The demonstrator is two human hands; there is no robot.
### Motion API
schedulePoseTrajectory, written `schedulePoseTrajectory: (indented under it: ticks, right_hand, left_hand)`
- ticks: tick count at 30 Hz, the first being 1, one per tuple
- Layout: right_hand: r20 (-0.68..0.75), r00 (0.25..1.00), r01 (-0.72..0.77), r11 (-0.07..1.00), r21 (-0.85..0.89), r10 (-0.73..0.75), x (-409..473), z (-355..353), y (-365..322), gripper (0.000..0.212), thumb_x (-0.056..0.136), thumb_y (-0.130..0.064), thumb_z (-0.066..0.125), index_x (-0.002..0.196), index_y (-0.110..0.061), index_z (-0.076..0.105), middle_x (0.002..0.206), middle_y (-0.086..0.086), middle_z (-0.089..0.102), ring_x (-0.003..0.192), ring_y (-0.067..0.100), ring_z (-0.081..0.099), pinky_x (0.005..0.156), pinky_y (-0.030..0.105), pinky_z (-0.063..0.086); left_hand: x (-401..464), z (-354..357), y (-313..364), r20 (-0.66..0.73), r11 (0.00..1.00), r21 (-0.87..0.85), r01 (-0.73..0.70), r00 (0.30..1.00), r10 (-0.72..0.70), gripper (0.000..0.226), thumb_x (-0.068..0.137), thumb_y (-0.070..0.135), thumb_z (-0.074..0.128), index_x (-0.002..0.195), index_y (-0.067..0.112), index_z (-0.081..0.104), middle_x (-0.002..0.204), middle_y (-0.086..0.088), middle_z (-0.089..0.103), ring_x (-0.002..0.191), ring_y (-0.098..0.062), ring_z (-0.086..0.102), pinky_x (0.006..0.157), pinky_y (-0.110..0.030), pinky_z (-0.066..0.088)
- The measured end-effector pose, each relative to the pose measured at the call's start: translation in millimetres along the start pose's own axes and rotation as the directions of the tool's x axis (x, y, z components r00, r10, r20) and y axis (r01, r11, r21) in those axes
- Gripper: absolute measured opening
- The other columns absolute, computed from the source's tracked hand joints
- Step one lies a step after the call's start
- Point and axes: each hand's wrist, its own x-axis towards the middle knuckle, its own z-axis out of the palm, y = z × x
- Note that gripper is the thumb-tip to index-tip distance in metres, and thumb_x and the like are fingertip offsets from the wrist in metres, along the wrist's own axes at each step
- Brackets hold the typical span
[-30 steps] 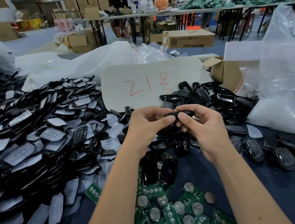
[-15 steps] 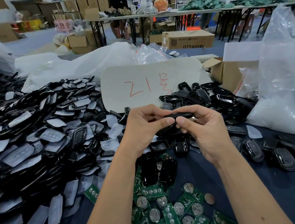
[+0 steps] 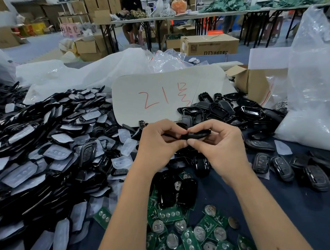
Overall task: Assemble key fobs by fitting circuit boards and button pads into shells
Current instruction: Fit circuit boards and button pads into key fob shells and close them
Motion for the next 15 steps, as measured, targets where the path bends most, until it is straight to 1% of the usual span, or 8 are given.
schedulePoseTrajectory:
  ticks: [2, 4, 6, 9, 11, 13, 15]
  right_hand:
    - [0.006, 1.000, 0.023, 1.000, -0.003, -0.023, -0.5, 1.8, -0.4, 0.034, 0.077, 0.015, 0.082, 0.101, -0.007, 0.070, 0.094, 0.007, 0.079, 0.088, 0.027, 0.077, 0.082, 0.035, 0.064]
    - [0.003, 1.000, 0.021, 1.000, 0.004, -0.021, -0.4, -0.3, -0.9, 0.037, 0.077, 0.012, 0.082, 0.103, -0.009, 0.066, 0.097, 0.005, 0.080, 0.088, 0.026, 0.077, 0.083, 0.033, 0.063]
    - [0.012, 1.000, 0.020, 1.000, 0.007, -0.020, -0.2, -2.7, -1.2, 0.032, 0.079, 0.009, 0.083, 0.102, -0.010, 0.069, 0.097, 0.006, 0.079, 0.086, 0.028, 0.075, 0.079, 0.034, 0.063]
    - [0.017, 1.000, 0.012, 0.999, 0.053, -0.013, 0.5, -4.0, -0.7, 0.023, 0.085, -0.002, 0.082, 0.104, -0.012, 0.073, 0.100, 0.008, 0.079, 0.072, 0.022, 0.067, 0.066, 0.027, 0.055]
    - [0.004, 1.000, -0.001, 0.997, 0.079, 0.000, 1.5, -4.1, 0.5, 0.023, 0.086, -0.008, 0.081, 0.108, -0.013, 0.074, 0.103, 0.008, 0.078, 0.067, 0.026, 0.061, 0.064, 0.027, 0.054]
    - [0.006, 1.000, -0.008, 0.996, 0.087, 0.008, 2.3, -4.9, 2.1, 0.020, 0.087, -0.007, 0.082, 0.105, -0.012, 0.076, 0.102, 0.009, 0.079, 0.067, 0.028, 0.061, 0.065, 0.027, 0.055]
    - [0.028, 1.000, -0.015, 0.996, 0.083, 0.012, 2.9, -6.3, 3.7, 0.017, 0.087, -0.004, 0.081, 0.102, -0.012, 0.078, 0.099, 0.011, 0.079, 0.068, 0.027, 0.061, 0.065, 0.027, 0.055]
  left_hand:
    - [-0.5, 1.3, 0.2, -0.015, 1.000, -0.016, -0.007, 1.000, 0.006, 0.029, 0.072, -0.008, 0.087, 0.083, 0.015, 0.073, 0.092, -0.002, 0.078, 0.090, -0.018, 0.076, 0.087, -0.035, 0.062]
    - [-0.5, 2.0, 0.2, -0.021, 0.999, -0.033, -0.004, 1.000, 0.003, 0.030, 0.072, -0.008, 0.087, 0.080, 0.018, 0.073, 0.091, -0.003, 0.079, 0.090, -0.019, 0.077, 0.086, -0.033, 0.062]
    - [-1.0, 2.2, 0.2, -0.016, 0.998, -0.055, -0.003, 1.000, 0.002, 0.028, 0.072, -0.005, 0.088, 0.079, 0.017, 0.073, 0.089, -0.008, 0.079, 0.088, -0.025, 0.077, 0.084, -0.033, 0.062]
    - [-1.1, 2.9, -0.4, -0.009, 0.998, -0.061, 0.002, 1.000, -0.003, 0.024, 0.072, -0.001, 0.089, 0.078, 0.015, 0.073, 0.088, -0.012, 0.078, 0.087, -0.029, 0.077, 0.085, -0.037, 0.063]
    - [-0.3, 2.3, -2.1, -0.011, 0.996, -0.087, 0.013, 1.000, -0.014, 0.026, 0.072, -0.003, 0.089, 0.077, 0.016, 0.072, 0.088, -0.014, 0.078, 0.087, -0.029, 0.077, 0.085, -0.038, 0.062]
    - [0.0, 1.4, -4.4, -0.004, 0.995, -0.101, 0.016, 1.000, -0.017, 0.026, 0.072, -0.004, 0.088, 0.078, 0.016, 0.072, 0.089, -0.013, 0.077, 0.087, -0.028, 0.077, 0.083, -0.037, 0.061]
    - [-0.1, 1.4, -5.7, 0.009, 0.996, -0.085, 0.015, 1.000, -0.014, 0.024, 0.073, -0.002, 0.088, 0.081, 0.014, 0.072, 0.090, -0.011, 0.078, 0.089, -0.027, 0.077, 0.085, -0.039, 0.061]
